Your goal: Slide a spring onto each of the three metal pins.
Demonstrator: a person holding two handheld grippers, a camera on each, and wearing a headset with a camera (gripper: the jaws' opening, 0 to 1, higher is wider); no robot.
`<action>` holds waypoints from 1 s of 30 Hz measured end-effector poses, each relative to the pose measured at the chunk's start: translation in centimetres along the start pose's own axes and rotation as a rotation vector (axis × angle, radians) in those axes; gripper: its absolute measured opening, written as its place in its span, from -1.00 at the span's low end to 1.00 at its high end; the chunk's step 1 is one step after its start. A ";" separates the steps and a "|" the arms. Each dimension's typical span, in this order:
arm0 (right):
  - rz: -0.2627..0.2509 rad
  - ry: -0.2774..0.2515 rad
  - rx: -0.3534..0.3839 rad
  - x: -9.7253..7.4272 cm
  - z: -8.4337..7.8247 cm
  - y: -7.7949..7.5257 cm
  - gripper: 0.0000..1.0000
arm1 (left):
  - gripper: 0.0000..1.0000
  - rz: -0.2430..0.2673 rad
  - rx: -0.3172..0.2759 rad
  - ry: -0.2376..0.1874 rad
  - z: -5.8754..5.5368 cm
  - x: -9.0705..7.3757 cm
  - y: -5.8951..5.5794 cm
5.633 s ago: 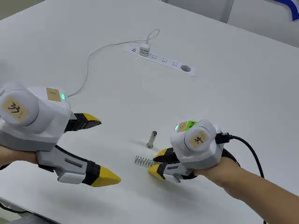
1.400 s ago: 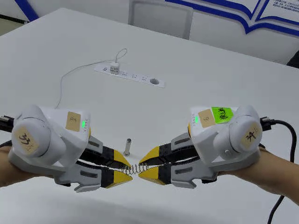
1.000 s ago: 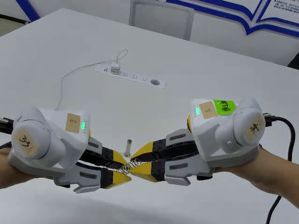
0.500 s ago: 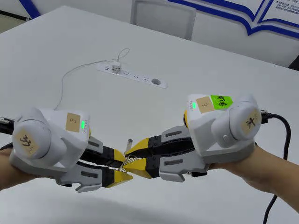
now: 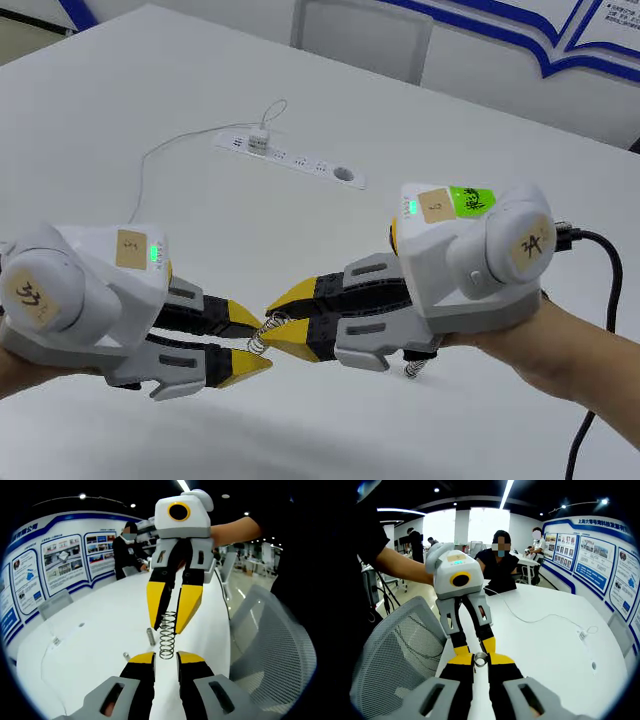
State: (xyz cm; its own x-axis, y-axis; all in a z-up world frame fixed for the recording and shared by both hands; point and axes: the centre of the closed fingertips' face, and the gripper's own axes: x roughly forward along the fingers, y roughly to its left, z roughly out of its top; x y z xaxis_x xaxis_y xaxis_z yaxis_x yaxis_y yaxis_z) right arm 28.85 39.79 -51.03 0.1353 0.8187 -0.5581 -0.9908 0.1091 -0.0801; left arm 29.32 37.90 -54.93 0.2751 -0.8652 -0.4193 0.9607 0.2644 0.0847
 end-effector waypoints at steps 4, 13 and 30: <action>-0.023 -0.005 0.007 -0.1 0.0 -1.1 -0.79 | -0.54 0.015 -0.019 0.006 -0.5 -0.4 0.6; -0.084 0.016 0.024 -0.4 -1.0 -4.1 -0.79 | -0.17 0.081 -0.037 0.004 -0.8 -1.1 2.4; -0.209 0.071 0.145 -0.2 -4.8 -9.9 -0.79 | 0.30 0.093 -0.100 0.062 -3.2 -2.1 2.8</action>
State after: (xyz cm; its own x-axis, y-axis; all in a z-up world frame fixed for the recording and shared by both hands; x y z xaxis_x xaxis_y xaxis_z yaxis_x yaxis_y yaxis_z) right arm 38.63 35.86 -54.09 0.3317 0.7290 -0.5988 -0.9311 0.3553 -0.0832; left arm 31.34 41.82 -56.76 0.3567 -0.8081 -0.4688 0.9219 0.3858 0.0366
